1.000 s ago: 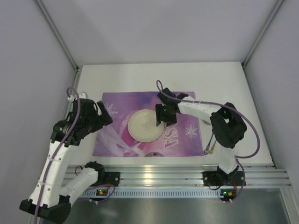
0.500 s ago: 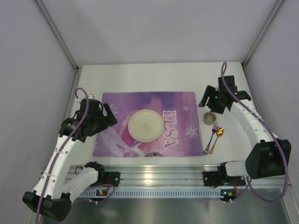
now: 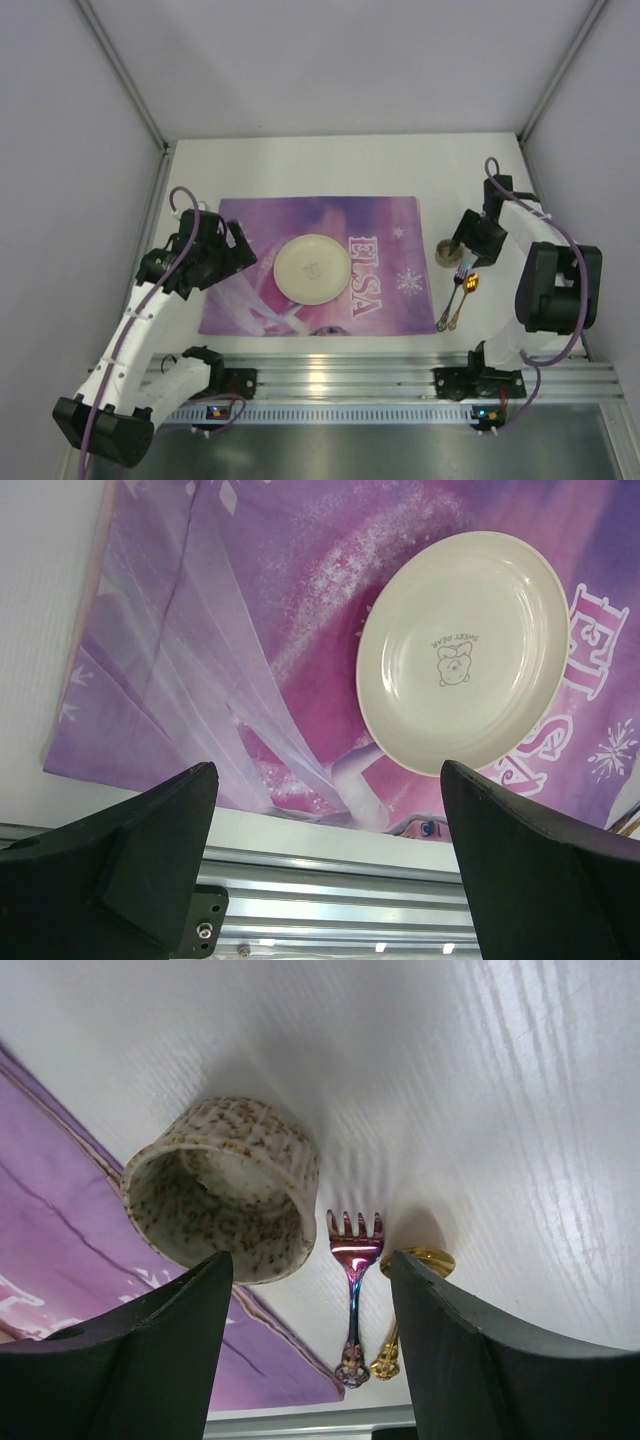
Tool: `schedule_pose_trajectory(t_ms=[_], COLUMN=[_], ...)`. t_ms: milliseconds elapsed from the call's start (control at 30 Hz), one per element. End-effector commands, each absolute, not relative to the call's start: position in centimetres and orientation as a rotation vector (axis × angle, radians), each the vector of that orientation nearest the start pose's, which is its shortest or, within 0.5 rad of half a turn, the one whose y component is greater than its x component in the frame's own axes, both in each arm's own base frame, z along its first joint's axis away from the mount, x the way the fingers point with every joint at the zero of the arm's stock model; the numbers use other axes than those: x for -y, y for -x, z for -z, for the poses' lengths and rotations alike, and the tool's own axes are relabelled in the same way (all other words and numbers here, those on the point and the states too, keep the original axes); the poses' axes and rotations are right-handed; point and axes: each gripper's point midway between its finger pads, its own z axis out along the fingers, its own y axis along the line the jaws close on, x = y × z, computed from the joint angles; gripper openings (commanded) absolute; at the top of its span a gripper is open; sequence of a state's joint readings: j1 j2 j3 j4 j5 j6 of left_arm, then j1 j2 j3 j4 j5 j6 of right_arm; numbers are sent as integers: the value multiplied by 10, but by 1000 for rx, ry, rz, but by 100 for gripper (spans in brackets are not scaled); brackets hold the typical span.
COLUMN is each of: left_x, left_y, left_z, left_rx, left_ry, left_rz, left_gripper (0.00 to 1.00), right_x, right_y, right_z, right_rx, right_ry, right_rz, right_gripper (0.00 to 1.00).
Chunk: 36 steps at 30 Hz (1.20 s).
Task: Set the dinner table for one person
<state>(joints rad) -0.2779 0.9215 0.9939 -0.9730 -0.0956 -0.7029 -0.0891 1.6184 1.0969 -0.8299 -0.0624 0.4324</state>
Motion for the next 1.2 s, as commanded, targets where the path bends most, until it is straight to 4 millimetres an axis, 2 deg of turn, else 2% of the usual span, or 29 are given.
schedule_pose_trajectory(t_ms=[0,300,533,667,767,800,867,900,1000,1100,1167], left_x=[76,70,69,67,67,67,67,67,68,70,71], left_y=[-234,-228,-230,-230,-231,-231,-231,-232,-233,-236,-237], left_z=[-195,-191,-192,-191,-191,-191,-189,-191,-190,-190,-190], left_rx=[-2378,-2381,-2380,-2383,-2381,-2383,-2387,-2383,-2386,-2391,-2394], left_ry=[536,541,548,549,550,552,557,556,560,558,554], left_rz=[325,290,282,267,261,260,259,262,263,268,268], left_gripper=[98,98,98,98,98,98,98,98,98,98,98], right_x=[15,23,26,25,25,24,23,22,21,20,15], right_y=[-315,-333,-349,-356,-359,-361,-361,-363,-366,-371,-376], right_z=[-65,-57,-48,-45,-42,-42,-40,-41,-45,-63,-87], right_rx=[-2784,-2785,-2801,-2805,-2811,-2812,-2821,-2817,-2810,-2772,-2709], right_ry=[-739,-755,-753,-751,-752,-747,-743,-740,-724,-705,-691], right_rz=[-103,-84,-76,-85,-90,-95,-102,-108,-107,-105,-127], right_gripper=[64,57,40,33,23,14,5,1,0,0,0])
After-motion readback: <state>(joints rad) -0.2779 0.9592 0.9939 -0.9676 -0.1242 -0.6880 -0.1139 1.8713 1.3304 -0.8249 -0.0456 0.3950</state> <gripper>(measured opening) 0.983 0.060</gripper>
